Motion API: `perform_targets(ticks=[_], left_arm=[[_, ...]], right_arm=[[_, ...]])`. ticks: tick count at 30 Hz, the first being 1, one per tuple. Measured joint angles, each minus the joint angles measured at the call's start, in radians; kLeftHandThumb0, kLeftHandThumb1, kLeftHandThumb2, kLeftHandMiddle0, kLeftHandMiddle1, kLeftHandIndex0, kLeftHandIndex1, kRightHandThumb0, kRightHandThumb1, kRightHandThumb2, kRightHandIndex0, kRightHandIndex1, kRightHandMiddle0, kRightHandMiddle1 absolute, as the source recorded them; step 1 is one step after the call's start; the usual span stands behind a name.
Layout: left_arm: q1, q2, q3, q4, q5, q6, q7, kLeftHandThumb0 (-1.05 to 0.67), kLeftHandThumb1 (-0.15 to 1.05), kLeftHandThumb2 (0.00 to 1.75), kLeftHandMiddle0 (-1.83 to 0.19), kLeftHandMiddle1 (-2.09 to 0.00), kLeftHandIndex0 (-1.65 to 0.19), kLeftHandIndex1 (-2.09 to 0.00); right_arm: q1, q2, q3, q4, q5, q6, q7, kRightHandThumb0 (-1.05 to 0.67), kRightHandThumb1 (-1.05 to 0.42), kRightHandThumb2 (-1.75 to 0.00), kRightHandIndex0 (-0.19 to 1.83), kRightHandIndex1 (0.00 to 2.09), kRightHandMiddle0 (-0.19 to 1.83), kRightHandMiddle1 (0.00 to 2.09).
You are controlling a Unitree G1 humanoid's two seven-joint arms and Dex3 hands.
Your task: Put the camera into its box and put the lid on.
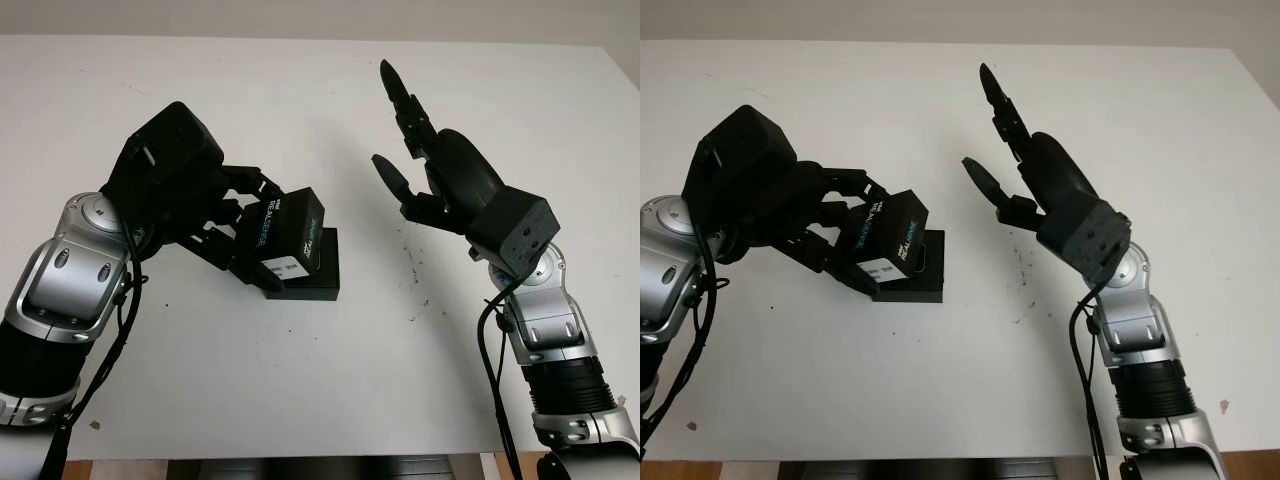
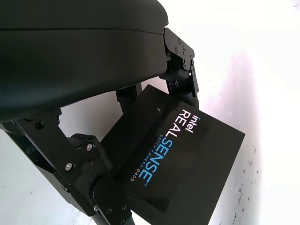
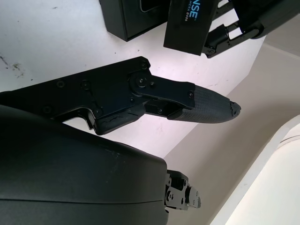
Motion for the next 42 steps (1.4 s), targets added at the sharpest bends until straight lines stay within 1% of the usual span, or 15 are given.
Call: perform_targets(ticks=[5, 16, 22, 28, 34, 42], left_arm=[[0.000, -0.002, -0.014, -0.003, -0.002, 0.011, 0.015, -0.14, 0.95, 0.06, -0.28, -1.55, -0.29, -1.53], [0.002, -0.021, -0.040, -0.012, 0.001, 0.019, 0.071, -0.15, 0.96, 0.06, -0.24, -1.51, -0.24, -1.50], [0.022, -0.035, -0.040, -0.012, 0.001, -0.012, 0.089, -0.16, 0.97, 0.06, -0.23, -1.54, -0.23, -1.53], [0.030, -0.035, -0.048, -0.012, 0.004, -0.036, 0.096, -0.15, 0.98, 0.06, -0.23, -1.48, -0.20, -1.52], [0.030, -0.041, -0.055, -0.016, 0.005, -0.033, 0.098, -0.15, 0.98, 0.05, -0.23, -1.55, -0.21, -1.56], [0.025, -0.038, -0.069, -0.032, 0.005, -0.008, 0.093, -0.14, 0.98, 0.05, -0.24, -1.58, -0.22, -1.60]], right_arm=[[0.001, 0.002, 0.000, -0.006, -0.005, 0.010, -0.005, -0.80, -1.05, -0.63, -0.19, 0.00, -0.19, 0.01], [0.005, 0.008, 0.002, -0.011, -0.002, 0.024, -0.005, -0.80, -1.05, -0.63, -0.19, 0.00, -0.19, 0.02], [0.005, 0.019, 0.002, -0.019, 0.006, 0.033, -0.005, -0.81, -1.05, -0.63, -0.19, 0.00, -0.19, 0.01], [0.006, 0.023, 0.004, -0.034, 0.002, 0.039, -0.009, -0.82, -1.05, -0.63, -0.19, 0.00, -0.19, 0.02], [0.010, 0.024, 0.005, -0.036, 0.003, 0.038, -0.010, -0.81, -1.05, -0.62, -0.19, 0.00, -0.19, 0.00], [0.010, 0.027, 0.005, -0.036, 0.005, 0.041, -0.012, -0.81, -1.05, -0.62, -0.19, 0.00, -0.19, 0.00]])
